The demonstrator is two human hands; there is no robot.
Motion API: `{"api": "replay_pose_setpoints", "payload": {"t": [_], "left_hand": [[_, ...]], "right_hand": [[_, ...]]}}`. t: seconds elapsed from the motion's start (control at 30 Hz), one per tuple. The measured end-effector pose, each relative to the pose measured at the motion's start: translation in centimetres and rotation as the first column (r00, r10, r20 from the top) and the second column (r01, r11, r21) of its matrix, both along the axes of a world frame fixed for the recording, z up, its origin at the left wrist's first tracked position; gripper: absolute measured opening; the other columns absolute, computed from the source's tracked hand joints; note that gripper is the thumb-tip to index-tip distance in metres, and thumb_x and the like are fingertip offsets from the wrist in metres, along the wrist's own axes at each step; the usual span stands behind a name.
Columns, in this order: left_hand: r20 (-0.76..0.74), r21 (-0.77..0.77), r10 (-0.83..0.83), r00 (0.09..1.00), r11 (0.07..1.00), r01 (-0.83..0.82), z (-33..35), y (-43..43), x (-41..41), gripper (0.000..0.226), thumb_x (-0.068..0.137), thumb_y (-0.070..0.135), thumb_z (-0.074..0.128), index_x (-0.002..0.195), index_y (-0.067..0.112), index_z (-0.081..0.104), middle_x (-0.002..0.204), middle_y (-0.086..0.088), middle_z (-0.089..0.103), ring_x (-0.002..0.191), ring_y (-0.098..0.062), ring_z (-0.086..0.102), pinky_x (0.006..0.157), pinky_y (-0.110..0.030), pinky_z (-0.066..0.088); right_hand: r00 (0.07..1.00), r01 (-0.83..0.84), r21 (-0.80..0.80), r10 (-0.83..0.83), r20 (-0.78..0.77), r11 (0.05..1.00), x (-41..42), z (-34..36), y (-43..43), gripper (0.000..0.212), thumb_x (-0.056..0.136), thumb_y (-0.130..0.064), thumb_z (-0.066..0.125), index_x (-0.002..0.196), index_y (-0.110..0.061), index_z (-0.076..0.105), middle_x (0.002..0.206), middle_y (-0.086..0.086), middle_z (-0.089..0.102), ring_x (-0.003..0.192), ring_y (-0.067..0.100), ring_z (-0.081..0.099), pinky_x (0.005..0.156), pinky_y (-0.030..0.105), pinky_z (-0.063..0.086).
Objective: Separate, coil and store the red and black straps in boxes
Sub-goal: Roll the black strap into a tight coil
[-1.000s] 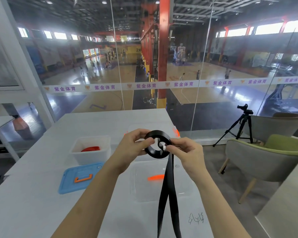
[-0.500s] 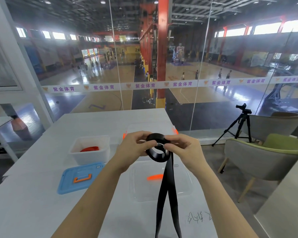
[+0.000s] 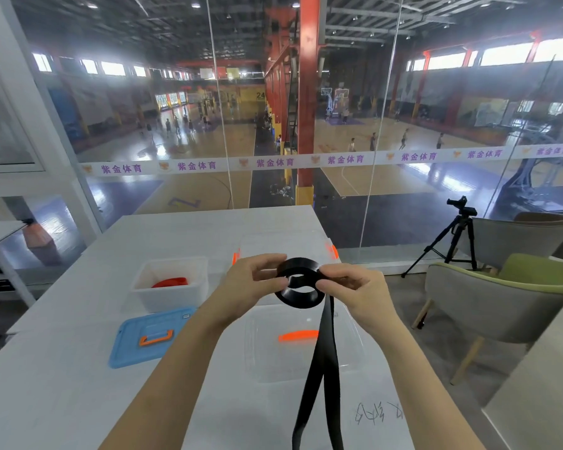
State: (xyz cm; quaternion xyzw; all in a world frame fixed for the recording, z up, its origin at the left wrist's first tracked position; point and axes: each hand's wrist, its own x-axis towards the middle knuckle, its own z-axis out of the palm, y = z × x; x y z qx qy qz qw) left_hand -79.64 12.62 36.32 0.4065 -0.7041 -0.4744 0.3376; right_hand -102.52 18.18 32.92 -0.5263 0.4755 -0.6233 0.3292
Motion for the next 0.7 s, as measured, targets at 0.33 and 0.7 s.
{"api": "replay_pose_setpoints", "payload": {"t": [0.33, 0.7], "left_hand": [[0.224, -0.181, -0.016, 0.974, 0.982, 0.058, 0.5, 0.5, -1.3, 0.023, 0.092, 0.022, 0.074, 0.113, 0.033, 0.076, 0.102, 0.012, 0.078, 0.098, -0.014, 0.073, 0.092, -0.034, 0.059], [0.019, -0.134, 0.039, 0.999, 0.990, -0.036, 0.2, -0.2, -1.4, 0.020, 0.093, 0.014, 0.074, 0.109, 0.026, 0.077, 0.100, 0.003, 0.078, 0.099, -0.022, 0.076, 0.096, -0.051, 0.060]], "right_hand": [[0.954, -0.054, 0.024, 0.059, -0.294, 0.998, -0.4, 0.3, -0.2, 0.029, 0.082, -0.006, 0.088, 0.098, -0.030, 0.083, 0.102, -0.009, 0.082, 0.098, 0.008, 0.078, 0.095, 0.023, 0.059], [0.983, -0.109, 0.149, 0.129, -0.134, 0.983, -1.2, -1.2, 0.3, 0.033, 0.091, -0.005, 0.078, 0.117, -0.025, 0.078, 0.107, -0.007, 0.082, 0.106, 0.010, 0.075, 0.098, 0.028, 0.057]]}}
